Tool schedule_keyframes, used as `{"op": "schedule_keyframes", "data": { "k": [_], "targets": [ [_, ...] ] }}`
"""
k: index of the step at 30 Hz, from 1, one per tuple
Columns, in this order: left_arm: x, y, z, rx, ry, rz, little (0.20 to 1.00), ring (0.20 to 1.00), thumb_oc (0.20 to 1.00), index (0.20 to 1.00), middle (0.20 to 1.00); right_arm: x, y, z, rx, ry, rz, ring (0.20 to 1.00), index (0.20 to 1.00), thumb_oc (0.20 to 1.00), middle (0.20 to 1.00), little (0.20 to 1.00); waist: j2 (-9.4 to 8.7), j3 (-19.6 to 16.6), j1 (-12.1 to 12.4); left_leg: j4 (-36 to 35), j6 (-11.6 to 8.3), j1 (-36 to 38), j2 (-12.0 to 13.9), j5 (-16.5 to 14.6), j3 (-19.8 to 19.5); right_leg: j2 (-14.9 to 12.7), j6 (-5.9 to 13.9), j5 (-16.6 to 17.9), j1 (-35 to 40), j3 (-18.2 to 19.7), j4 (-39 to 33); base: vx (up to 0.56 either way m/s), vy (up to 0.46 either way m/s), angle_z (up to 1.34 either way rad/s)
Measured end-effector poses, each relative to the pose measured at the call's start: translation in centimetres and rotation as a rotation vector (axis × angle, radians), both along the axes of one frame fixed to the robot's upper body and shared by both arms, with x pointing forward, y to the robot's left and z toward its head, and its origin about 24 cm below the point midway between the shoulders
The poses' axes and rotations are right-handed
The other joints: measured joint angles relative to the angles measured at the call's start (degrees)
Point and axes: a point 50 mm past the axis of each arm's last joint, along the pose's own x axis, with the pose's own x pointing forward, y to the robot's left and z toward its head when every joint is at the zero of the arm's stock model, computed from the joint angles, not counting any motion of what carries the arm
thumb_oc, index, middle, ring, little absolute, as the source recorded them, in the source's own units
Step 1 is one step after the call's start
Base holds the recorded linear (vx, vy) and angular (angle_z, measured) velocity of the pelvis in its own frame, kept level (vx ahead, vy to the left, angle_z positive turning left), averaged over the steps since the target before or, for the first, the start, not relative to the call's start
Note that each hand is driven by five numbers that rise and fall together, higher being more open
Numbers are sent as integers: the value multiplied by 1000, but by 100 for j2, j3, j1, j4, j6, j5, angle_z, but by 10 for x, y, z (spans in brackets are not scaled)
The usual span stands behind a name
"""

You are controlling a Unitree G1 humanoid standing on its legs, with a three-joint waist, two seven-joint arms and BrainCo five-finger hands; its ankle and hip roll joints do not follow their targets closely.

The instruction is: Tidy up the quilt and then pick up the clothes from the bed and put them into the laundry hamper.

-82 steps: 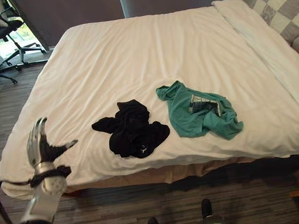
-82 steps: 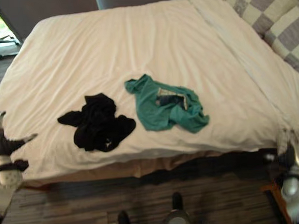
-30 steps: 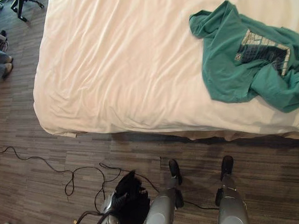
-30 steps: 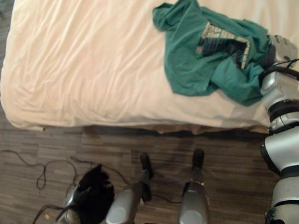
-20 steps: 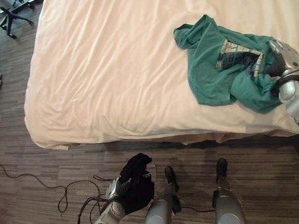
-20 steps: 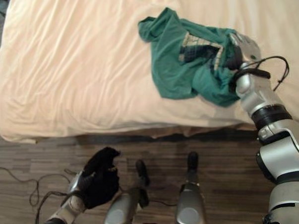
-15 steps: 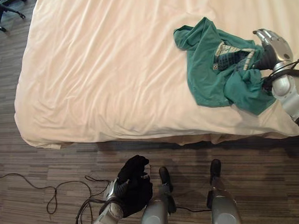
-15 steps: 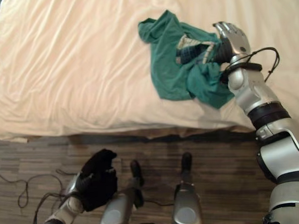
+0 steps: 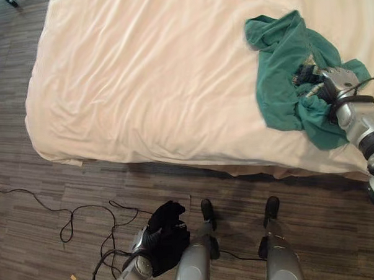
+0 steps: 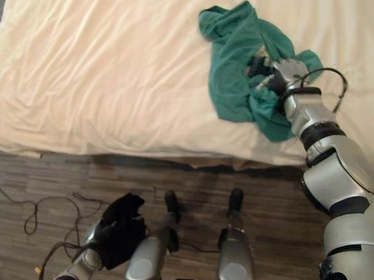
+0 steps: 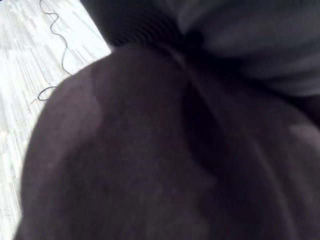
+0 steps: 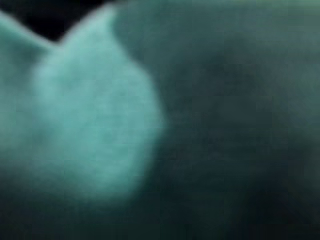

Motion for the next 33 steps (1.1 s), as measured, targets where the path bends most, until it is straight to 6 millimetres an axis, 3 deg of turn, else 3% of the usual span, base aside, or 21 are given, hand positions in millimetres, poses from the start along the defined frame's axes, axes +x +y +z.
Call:
{"op": "schedule_keyframes", "data": {
  "k": [2, 4, 8, 10, 12, 15, 16, 17, 18, 20, 22, 24, 26, 27, 28, 30, 31, 32, 33],
  "targets": [
    [0, 0, 0, 5, 6, -8, 200, 200, 200, 200, 200, -1, -3, -1, 20, -3, -18, 200, 200, 200, 200, 200, 0, -1, 49, -1, -7, 27, -1, -7, -19, -5, -1, -5, 39, -22, 1, 30, 84, 8],
    [-1, -3, -2, 0, 18, -5, 200, 200, 200, 200, 200, -11, -9, -20, 148, -33, -14, 200, 200, 200, 200, 200, -14, -5, 64, -1, -29, 108, -7, -28, -32, -9, -1, -27, 146, -45, 4, 41, 43, 7],
    [-12, 3, -8, 35, 81, 13, 200, 200, 200, 200, 200, -45, -5, -72, 398, -43, 59, 200, 200, 200, 200, 200, -157, -68, -82, -2, -105, 483, 9, -190, -10, 11, -27, -81, 512, -51, 5, 111, 80, -2],
    [-22, 11, -11, 60, 113, 37, 200, 200, 200, 200, 200, -66, -2, -108, 516, 35, 71, 200, 200, 200, 200, 200, -355, -208, -247, -2, -70, 612, 13, -236, 67, 19, -23, -112, 586, 8, 5, 129, 164, -17],
    [-29, 16, -12, 75, 149, 49, 200, 200, 200, 200, 200, -103, -5, -155, 694, 105, 6, 200, 200, 200, 200, 200, -660, -373, -404, -1, -47, 895, -11, -314, 272, 27, -10, -125, 745, 142, 5, 97, 150, -39],
    [-38, 21, -16, 103, 192, 52, 200, 200, 200, 200, 200, -136, -3, -199, 777, 222, -75, 200, 200, 200, 200, 200, -961, -608, -625, -3, -34, 1172, -44, -456, 510, -2, 33, -158, 867, 357, 5, 88, 145, -44],
    [-40, 24, -16, 113, 207, 63, 200, 200, 200, 200, 200, -164, 0, -231, 840, 304, -160, 200, 200, 200, 200, 200, -1166, -755, -799, -4, -14, 1371, -65, -544, 633, -9, 47, -168, 991, 475, 6, 92, 169, -46],
    [-40, 25, -16, 112, 207, 71, 200, 200, 200, 200, 200, -174, 2, -241, 866, 328, -192, 200, 200, 200, 200, 200, -1232, -795, -810, -4, -16, 1475, -102, -574, 687, -8, 48, -168, 1042, 553, 6, 47, 171, -72],
    [-42, 26, -16, 111, 213, 92, 200, 200, 200, 200, 200, -202, 5, -270, 936, 399, -294, 200, 200, 200, 200, 200, -1380, -909, -825, -38, 4, 1699, -98, -668, 852, -21, 52, -163, 1151, 747, 10, -1, 79, -56],
    [-40, 26, -16, 111, 211, 100, 200, 200, 200, 200, 200, -243, 12, -302, 960, 536, -417, 200, 200, 200, 200, 200, -1477, -1061, -971, -41, 54, 1808, -126, -826, 915, -111, 101, -172, 1251, 817, 22, -27, 27, -33],
    [-34, 25, -14, 99, 183, 111, 200, 200, 200, 200, 200, -271, 21, -323, 966, 637, -496, 200, 200, 200, 200, 200, -1518, -1089, -990, -41, 69, 1862, -154, -821, 922, -144, 149, -209, 1226, 857, 151, -40, 1, -6],
    [-33, 24, -14, 84, 173, 129, 200, 200, 200, 200, 200, -289, 43, -340, 982, 747, -508, 200, 200, 200, 200, 200, -1511, -1091, -1000, -41, 109, 1874, -162, -794, 843, -162, 229, -307, 1180, 866, 324, -40, -2, 14],
    [-38, 19, -17, 34, 177, 182, 200, 200, 200, 200, 200, -293, 58, -348, 1012, 783, -521, 200, 200, 200, 200, 200, -1440, -1080, -955, -40, 179, 1840, -160, -709, 666, -79, 228, -434, 1166, 985, 465, -3, -59, 29],
    [-43, 12, -20, -3, 185, 207, 200, 200, 200, 200, 200, -294, 68, -352, 1025, 809, -518, 200, 200, 200, 200, 200, -1325, -1130, -930, -35, 187, 1731, -133, -635, 503, 48, 231, -609, 1099, 1280, 579, -12, -99, 82],
    [-40, 9, -21, -25, 181, 222, 200, 200, 200, 200, 200, -296, 78, -356, 1020, 843, -496, 200, 200, 200, 200, 200, -1235, -1187, -1060, -38, 166, 1554, -57, -594, 131, 383, 205, -904, 1150, 2132, 607, -22, -113, 119],
    [-37, 0, -22, -69, 168, 231, 200, 200, 200, 200, 200, -291, 82, -358, 993, 877, -481, 200, 200, 200, 200, 200, -963, -1156, -1027, -3, 187, 1267, 10, -340, -485, 725, -58, -1076, 1230, 2654, 495, -19, -128, 156],
    [-36, -5, -23, -88, 165, 236, 200, 200, 200, 200, 200, -284, 79, -358, 971, 880, -480, 200, 200, 200, 200, 200, -874, -1178, -978, -2, 171, 1117, 19, -241, -770, 834, -107, -1086, 1367, 2727, 374, -42, -176, 135],
    [-32, -8, -22, -108, 151, 245, 200, 200, 200, 200, 200, -284, 75, -357, 957, 877, -485, 200, 200, 200, 200, 200, -824, -1169, -968, -4, 190, 1070, 12, -216, -817, 852, -108, -1041, 1370, 2623, 355, -42, -236, 103],
    [-45, -14, -27, -148, 172, 293, 200, 200, 200, 200, 200, -268, 69, -351, 934, 844, -464, 200, 200, 200, 200, 200, -586, -1165, -713, -8, 223, 972, 106, -211, -971, 939, -135, -1061, 1406, 2408, 406, -52, -284, 67]
  ]
}}
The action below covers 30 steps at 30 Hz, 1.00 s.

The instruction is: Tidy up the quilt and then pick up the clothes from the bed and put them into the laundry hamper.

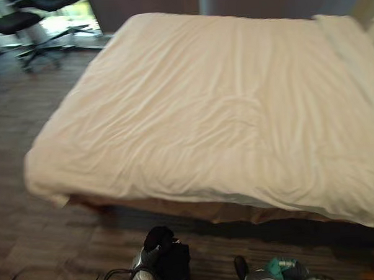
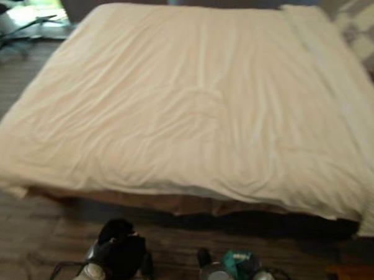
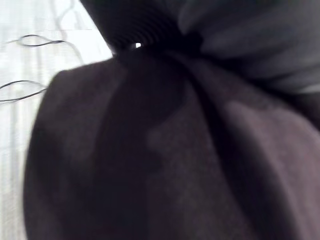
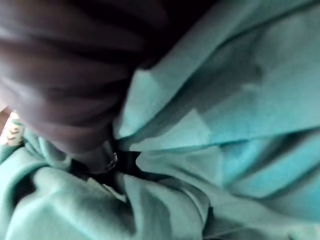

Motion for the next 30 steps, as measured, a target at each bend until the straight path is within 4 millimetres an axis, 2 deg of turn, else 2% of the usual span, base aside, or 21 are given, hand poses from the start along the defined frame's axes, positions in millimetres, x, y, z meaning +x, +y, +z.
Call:
{"op": "schedule_keyframes", "data": {
  "k": [2, 4, 5, 6, 7, 8, 9, 11, 13, 14, 15, 16, 18, 19, 20, 21, 24, 25, 27, 28, 30],
  "targets": [
    [-9, -3, -3, -38, 2, 73, 200, 200, 200, 200, 200, 11, -2, 4, -21, -21, 41, 200, 200, 200, 200, 200, 181, -75, 175, -30, -21, -185, 59, -85, -166, 53, -60, -34, -12, -208, -60, -34, -124, 71],
    [-2, -4, 0, -65, -43, 124, 200, 200, 200, 200, 200, 26, 0, 10, -13, -67, 54, 200, 200, 200, 200, 200, 28, -8, 315, 19, -185, -396, -77, -747, -156, -102, -281, -1, -1, -445, -290, -165, -62, 129],
    [-4, -5, -1, -80, -41, 146, 200, 200, 200, 200, 200, 30, 0, 12, -17, -80, 67, 200, 200, 200, 200, 200, 70, 34, 395, 177, 160, -510, -271, -688, -26, -239, -238, 147, 148, -700, -381, -288, -37, 149],
    [1, -10, 0, -97, -55, 148, 200, 200, 200, 200, 200, 28, -3, 12, -23, -81, 67, 200, 200, 200, 200, 200, 57, 47, 338, 344, 168, -538, -311, -705, 13, -315, -311, 92, 183, -900, -393, -281, -37, 175],
    [-2, -21, -3, -122, -49, 135, 200, 200, 200, 200, 200, 21, -20, 14, -69, -69, 67, 200, 200, 200, 200, 200, 278, 79, 506, 311, 361, -495, -331, -961, 322, -214, -273, 108, 470, -1599, -343, -223, -45, 263],
    [7, -22, 0, -119, -62, 120, 200, 200, 200, 200, 200, 6, -23, 10, -74, -31, 49, 200, 200, 200, 200, 200, 110, 67, 456, 120, 179, -370, -203, -1628, 1495, -484, -314, 70, 613, -2331, -271, -195, -51, 330],
    [17, -17, 3, -114, -85, 127, 200, 200, 200, 200, 200, 10, -19, 10, -63, -42, 40, 200, 200, 200, 200, 200, -214, 162, 438, 269, 136, -324, -206, -1449, 2503, -817, -373, -131, 616, -2546, -83, -152, -28, 286],
    [20, -3, 6, -105, -96, 181, 200, 200, 200, 200, 200, 23, -16, 14, -50, -81, 16, 200, 200, 200, 200, 200, -523, 207, 551, 1192, -102, -290, 137, -1239, 3330, -1076, -365, -125, 783, -3190, -181, -113, 43, 173],
    [10, 6, 3, -104, -59, 243, 200, 200, 200, 200, 200, 16, -24, 13, -41, -84, -63, 200, 200, 200, 200, 200, -598, 192, 498, 2043, -142, -68, 417, -1222, 3216, -1108, -362, -123, 1275, -3812, -194, 50, 229, 198],
    [2, 3, 0, -112, -42, 253, 200, 200, 200, 200, 200, 2, -33, 11, -48, -59, -121, 200, 200, 200, 200, 200, -575, 122, 464, 2019, -186, 84, 350, -1245, 2999, -1078, -362, -121, 1420, -3994, -75, 24, 413, 236],
    [-15, -6, -7, -137, -1, 266, 200, 200, 200, 200, 200, -11, -50, 12, -80, -40, -184, 200, 200, 200, 200, 200, -209, -74, 414, 1314, -86, 481, -69, -1156, 2508, -1171, -344, -133, 1364, -4042, 612, -26, 326, 229],
    [-21, -11, -10, -148, 34, 267, 200, 200, 200, 200, 200, -16, -59, 15, -99, -38, -201, 200, 200, 200, 200, 200, 68, -112, 283, 938, 469, 654, -197, -999, 2420, -1259, -223, -214, 1143, -4101, 1391, -51, 289, 218],
    [-13, 3, -5, -108, 19, 232, 200, 200, 200, 200, 200, -18, -39, 6, -38, -8, -187, 200, 200, 200, 200, 200, -90, 1, 325, 546, 752, 775, -571, -746, 1903, -2132, 138, -619, 37, -3807, 3611, -125, 157, 154],
    [-14, 11, -4, -87, 18, 241, 200, 200, 200, 200, 200, -11, -30, 5, -5, -18, -178, 200, 200, 200, 200, 200, -148, 53, 335, 557, 847, 754, -601, -811, 1759, -2096, 128, -674, -324, -3423, 3843, -133, 127, 132],
    [-11, 30, 1, -44, 15, 259, 200, 200, 200, 200, 200, 6, -5, 5, 63, -64, -142, 200, 200, 200, 200, 200, -285, 177, 242, 547, 847, 719, -747, -796, 1514, -1855, 189, -774, -906, -2550, 3827, -33, 74, 124],
    [-8, 39, 5, -21, 8, 254, 200, 200, 200, 200, 200, 16, 10, 5, 109, -92, -139, 200, 200, 200, 200, 200, -375, 271, 202, 505, 798, 730, -781, -763, 1248, -1210, 237, -895, -1281, -1368, 3517, -3, 38, 152],
    [6, 34, 8, -40, -23, 235, 200, 200, 200, 200, 200, 18, 12, 4, 129, -91, -162, 200, 200, 200, 200, 200, -392, 353, 151, 420, 767, 906, -1004, -743, 624, -353, 197, -920, -1480, -78, 2503, 62, -8, 154],
    [-3, 27, 3, -55, 10, 170, 200, 200, 200, 200, 200, 9, 8, 0, 112, -49, -186, 200, 200, 200, 200, 200, -638, 551, 80, 53, 326, 1301, -678, -758, 948, -306, 6, 945, -284, -55, -350, 74, -81, 73],
    [0, 14, -1, -12, 82, 5, 200, 200, 200, 200, 200, -6, 5, -7, 78, 29, -174, 200, 200, 200, 200, 200, -514, 405, 318, 13, 334, 1264, -505, -846, 1072, -367, -246, 766, -340, -975, -273, 142, -129, 1],
    [-1, 9, -2, -9, 95, -34, 200, 200, 200, 200, 200, -12, 5, -9, 70, 62, -177, 200, 200, 200, 200, 200, -403, 337, 427, 14, 312, 1242, -434, -900, 1115, -333, -335, 701, -477, -1125, -6, 82, -83, -26],
    [-7, 3, -6, 7, 140, -122, 200, 200, 200, 200, 200, -28, 3, -14, 51, 121, -176, 200, 200, 200, 200, 200, -455, 86, 553, 172, 138, 1230, -401, -924, 1036, -254, -428, 442, -625, -1260, 380, 86, -111, -5]
  ]
}}
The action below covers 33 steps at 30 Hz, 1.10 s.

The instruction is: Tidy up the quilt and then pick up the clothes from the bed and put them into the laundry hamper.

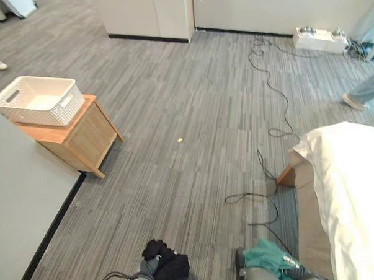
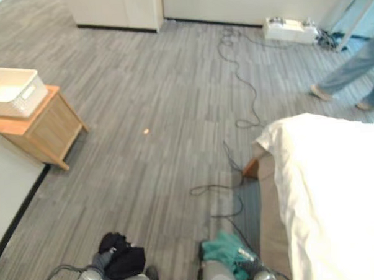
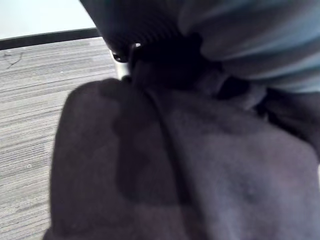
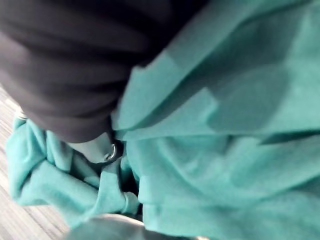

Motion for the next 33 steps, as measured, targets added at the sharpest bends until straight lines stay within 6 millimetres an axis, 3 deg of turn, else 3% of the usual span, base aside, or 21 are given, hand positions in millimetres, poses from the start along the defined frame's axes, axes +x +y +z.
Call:
{"op": "schedule_keyframes", "data": {
  "k": [1, 4, 6, 7, 9, 11, 13, 14, 18, 20, 21, 22, 23, 24, 25, 26, 28, 29, 31, 32, 33],
  "targets": [
    [-2, -6, -2, -1, 22, -29, 200, 200, 200, 200, 200, 0, -4, 1, -10, 4, -1, 200, 200, 200, 200, 200, 106, -24, 0, 147, -86, -45, 166, -34, -81, 101, -16, -14, 109, -74, -122, 106, -203, 16],
    [11, -2, 1, 35, 13, -44, 200, 200, 200, 200, 200, 1, -7, 1, -19, 5, -6, 200, 200, 200, 200, 200, -135, 64, 61, 2315, -477, -1142, 99, -44, -429, -109, -268, -74, 343, -102, -371, 140, -225, 15],
    [21, -7, 4, 30, -27, -23, 200, 200, 200, 200, 200, 2, -21, 5, -57, 3, -16, 200, 200, 200, 200, 200, -18, 174, 162, 3937, -849, -1966, 206, 405, -780, -70, -406, -73, 614, -120, -501, 340, -115, 9],
    [21, -7, 4, 33, -29, -17, 200, 200, 200, 200, 200, 2, -23, 5, -64, 7, -20, 200, 200, 200, 200, 200, -9, 184, 180, 4178, -885, -2140, 227, 524, -819, -106, -432, -95, 683, -85, -582, 446, 36, -3],
    [23, -5, 5, 40, -39, -14, 200, 200, 200, 200, 200, 8, -26, 8, -75, -5, -20, 200, 200, 200, 200, 200, -56, 228, 202, 3512, -790, -2245, 233, 446, -316, -226, -437, -94, 799, 35, -815, 432, 111, -26],
    [23, -8, 5, 34, -38, -9, 200, 200, 200, 200, 200, 16, -30, 11, -86, -27, -17, 200, 200, 200, 200, 200, 38, 278, 161, 2300, -699, -2135, 197, 622, -66, -218, -484, -64, 831, 25, -814, 652, 201, -13],
    [19, -11, 3, 17, -35, -10, 200, 200, 200, 200, 200, 12, -33, 11, -93, -21, -26, 200, 200, 200, 200, 200, 257, 259, 172, 196, -778, -1795, 220, 765, 313, 20, -447, -179, 933, 36, -817, 528, 123, -11],
    [19, -11, 3, 17, -29, -8, 200, 200, 200, 200, 200, 12, -32, 10, -92, -21, -25, 200, 200, 200, 200, 200, 266, 259, 181, -132, -793, -1809, 224, 778, 442, 68, -466, -193, 920, 25, -817, 695, 129, -12],
    [14, -8, 1, 18, -1, 27, 200, 200, 200, 200, 200, 9, -29, 8, -87, -2, -21, 200, 200, 200, 200, 200, 218, 253, 270, -176, -784, -1989, 259, 769, 734, 146, -431, -428, 1041, 73, -815, 727, 133, -20],
    [-2, -4, -4, 13, 48, 73, 200, 200, 200, 200, 200, -9, -32, 5, -89, 40, -25, 200, 200, 200, 200, 200, 129, -54, 421, 77, -575, -1836, 145, 707, 769, 56, -194, -739, 1244, 178, -786, 615, 126, -39],
    [-4, -4, -5, 10, 63, 70, 200, 200, 200, 200, 200, -18, -34, 4, -93, 64, -21, 200, 200, 200, 200, 200, 213, -106, 433, 375, -366, -1719, 182, 429, 727, 85, 14, -863, 1317, 102, -525, 401, 132, -31],
    [-16, -4, -8, 10, 96, 58, 200, 200, 200, 200, 200, -20, -29, 2, -82, 75, -5, 200, 200, 200, 200, 200, 196, -161, 517, 391, 59, -1551, 185, 695, 834, -89, 357, -1625, 771, 16, 1259, 559, 227, -22],
    [-22, 6, -7, 30, 101, 54, 200, 200, 200, 200, 200, -26, -18, -2, -51, 87, -5, 200, 200, 200, 200, 200, -55, -272, 481, 422, 77, -1427, -9, 467, 880, -301, 679, -1917, 281, 109, 2725, 752, 290, -8],
    [-21, 11, -6, 49, 102, 38, 200, 200, 200, 200, 200, -32, -12, -4, -36, 96, -5, 200, 200, 200, 200, 200, -193, -333, 423, 495, 161, -1327, -170, 392, 880, -383, 864, -1745, -79, 119, 3668, 739, 249, 30],
    [-20, 17, -4, 80, 110, 3, 200, 200, 200, 200, 200, -20, -5, -3, -17, 55, 17, 200, 200, 200, 200, 200, -381, -241, 321, 534, 490, -1170, -406, 264, 673, -555, 909, -1378, -581, 295, 5255, 590, 121, 71],
    [-14, 18, -2, 95, 107, -33, 200, 200, 200, 200, 200, -18, -4, -3, -15, 48, 19, 200, 200, 200, 200, 200, -297, -201, 176, 395, 518, -951, -461, 327, 428, -472, 824, -1425, -678, 239, 5388, 393, 56, 92],
    [4, 9, 1, 89, 59, -86, 200, 200, 200, 200, 200, -8, -5, -1, -18, 19, 25, 200, 200, 200, 200, 200, -37, 11, 41, 96, 542, -524, -410, 360, 111, -198, 599, -1563, -814, 120, 4877, 626, -58, 106],
    [24, 4, 7, 81, -4, -107, 200, 200, 200, 200, 200, 8, -4, 4, -12, -38, 33, 200, 200, 200, 200, 200, 88, 149, -20, 0, 530, -377, -421, 259, -244, 12, 480, -1649, -1068, 71, 4299, 850, -153, 121],
    [41, -2, 13, 71, -53, -117, 200, 200, 200, 200, 200, 21, -5, 8, -12, -89, 41, 200, 200, 200, 200, 200, 164, 272, -195, -70, 483, -261, -395, 281, -536, 38, 430, -1639, -1091, -2, 2961, 670, -201, 117],
    [53, -8, 17, 62, -88, -130, 200, 200, 200, 200, 200, 27, -9, 11, -21, -106, 34, 200, 200, 200, 200, 200, 183, 311, -227, -118, 325, -212, -449, 99, -751, -63, 472, -1463, -1020, 8, 1213, 477, -150, 93],
    [58, -11, 19, 61, -104, -134, 200, 200, 200, 200, 200, 32, -10, 13, -23, -118, 27, 200, 200, 200, 200, 200, 169, 338, -225, -124, 294, -147, -529, 38, -858, -180, 547, -1259, -1049, 88, 444, 676, -197, 84]
  ]
}}
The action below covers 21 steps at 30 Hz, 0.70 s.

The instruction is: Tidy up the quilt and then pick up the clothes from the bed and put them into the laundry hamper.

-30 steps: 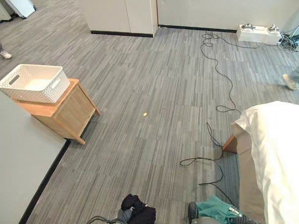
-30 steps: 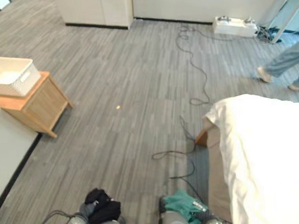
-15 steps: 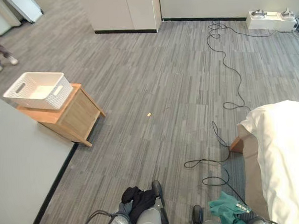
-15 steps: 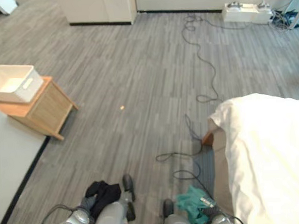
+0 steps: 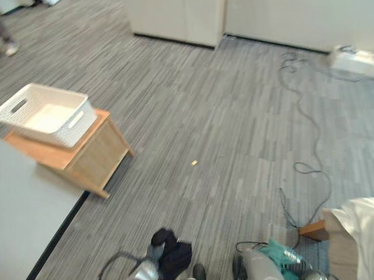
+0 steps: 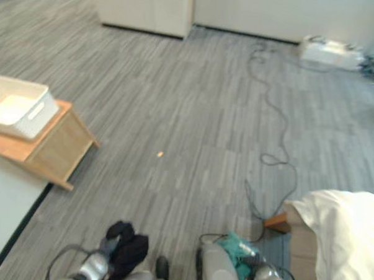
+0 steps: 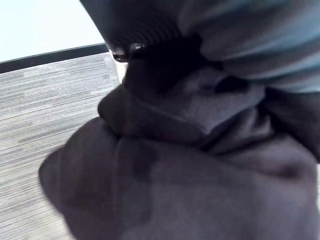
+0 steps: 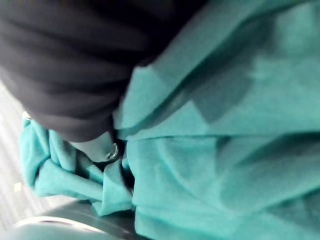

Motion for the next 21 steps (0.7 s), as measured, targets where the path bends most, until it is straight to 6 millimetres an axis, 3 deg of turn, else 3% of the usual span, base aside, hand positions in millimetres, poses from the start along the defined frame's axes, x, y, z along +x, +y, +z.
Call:
{"op": "schedule_keyframes", "data": {
  "k": [1, 2, 4, 5, 6, 8, 9, 11, 12, 13, 15, 16, 17, 18, 19, 20, 21],
  "targets": [
    [2, -1, 1, -1, -15, -4, 200, 200, 200, 200, 200, 7, -1, 3, -2, -21, -6, 200, 200, 200, 200, 200, -87, 2, -6, -2, -18, 74, -144, -141, -77, -264, 177, 352, -210, 160, -506, 667, -177, 54],
    [-3, -1, -1, 2, -6, -4, 200, 200, 200, 200, 200, 12, -1, 4, -3, -32, -3, 200, 200, 200, 200, 200, -105, 44, -24, -1, -9, 341, -190, -370, -143, -392, 168, 562, -221, 242, -710, 887, -300, 47],
    [-27, -4, -12, 2, 57, -4, 200, 200, 200, 200, 200, 7, 2, 2, 5, -13, -5, 200, 200, 200, 200, 200, -17, -21, -108, 9, -116, 890, -51, -671, -267, -280, 116, 746, -11, 323, -235, 627, -335, 43],
    [-41, -4, -17, -1, 96, 20, 200, 200, 200, 200, 200, -1, 2, -1, 9, 10, -21, 200, 200, 200, 200, 200, 30, -40, -169, 830, -417, 852, 116, -984, -300, -191, -16, 1253, 173, 309, 100, 484, -409, 62],
    [-43, -6, -19, -7, 105, 23, 200, 200, 200, 200, 200, -6, 2, -3, 9, 30, -27, 200, 200, 200, 200, 200, -28, -62, -232, 1540, -459, 637, 188, -1020, -248, -237, -83, 1300, 302, 293, 181, 266, -292, 78],
    [-55, -7, -23, -16, 136, 43, 200, 200, 200, 200, 200, -11, -2, -4, 0, 47, -34, 200, 200, 200, 200, 200, -40, -100, -199, 2972, -623, -25, 374, -834, -138, -119, -369, 1296, 600, 77, 141, 385, -332, 62],
    [-43, -4, -18, -13, 95, 66, 200, 200, 200, 200, 200, -13, -9, -3, -25, 60, -37, 200, 200, 200, 200, 200, -50, -102, 29, 5051, -573, -1212, 834, -138, 21, 75, -989, 1147, 874, -128, 79, 702, -389, 48],
    [-34, 4, -13, 0, 60, 73, 200, 200, 200, 200, 200, -7, -16, 1, -53, 48, -31, 200, 200, 200, 200, 200, -115, -35, 240, 6191, -495, -2084, 1137, 9, 255, 230, -1196, 902, 1223, -265, -141, 556, -140, 45],
    [-12, 19, 0, 41, -19, 61, 200, 200, 200, 200, 200, 1, -13, 2, -66, 47, -12, 200, 200, 200, 200, 200, -435, 180, 417, 6108, -473, -2565, 1071, -70, 784, 119, -1141, 835, 1708, -368, -409, 358, -6, 41],
    [-12, 24, 1, 56, -27, 65, 200, 200, 200, 200, 200, 6, -12, 3, -73, 41, 5, 200, 200, 200, 200, 200, -503, 212, 487, 5729, -469, -2685, 1025, -51, 981, 112, -1094, 721, 1899, -399, -508, 794, 18, 31],
    [-17, 29, 0, 68, -18, 81, 200, 200, 200, 200, 200, 15, -19, 8, -127, 27, 84, 200, 200, 200, 200, 200, -494, 195, 617, 3697, -476, -2811, 964, 24, 1753, 247, -958, 566, 2543, -734, -1044, 840, 77, 7],
    [-18, 29, 0, 68, -17, 81, 200, 200, 200, 200, 200, 15, -20, 8, -128, 27, 85, 200, 200, 200, 200, 200, -494, 194, 617, 3667, -476, -2805, 963, 24, 1766, 248, -958, 565, 2555, -740, -1050, 516, 73, 53],
    [-24, 22, -4, 49, 11, 64, 200, 200, 200, 200, 200, 11, -27, 9, -157, 46, 115, 200, 200, 200, 200, 200, -247, 67, 507, 1544, -422, -2554, 869, 268, 2600, 537, -808, 330, 3024, -1111, -1232, 475, 86, 72],
    [-25, 21, -5, 47, 21, 47, 200, 200, 200, 200, 200, 4, -29, 7, -161, 70, 111, 200, 200, 200, 200, 200, -208, 37, 512, 1159, -365, -2562, 819, 429, 2765, 634, -737, 215, 3164, -1228, -1226, 526, 69, 80],
    [-34, 23, -8, 51, 49, 53, 200, 200, 200, 200, 200, -4, -26, 4, -156, 98, 117, 200, 200, 200, 200, 200, -310, -18, 588, 797, -202, -2401, 583, 484, 2953, 639, -429, -35, 3433, -1364, -1220, 785, 119, 35],
    [-45, 27, -12, 57, 80, 72, 200, 200, 200, 200, 200, -9, -22, 0, -150, 126, 129, 200, 200, 200, 200, 200, -437, -86, 575, 798, -71, -2265, 426, 389, 3021, 578, -250, -152, 3612, -1401, -1213, 650, 141, 25],
    [-66, 28, -19, 62, 148, 93, 200, 200, 200, 200, 200, -26, -21, -5, -143, 174, 134, 200, 200, 200, 200, 200, -439, -375, 591, 718, 204, -2065, 238, 335, 2890, 639, -186, -215, 3713, -1376, -977, 644, 241, 17]
  ]
}}
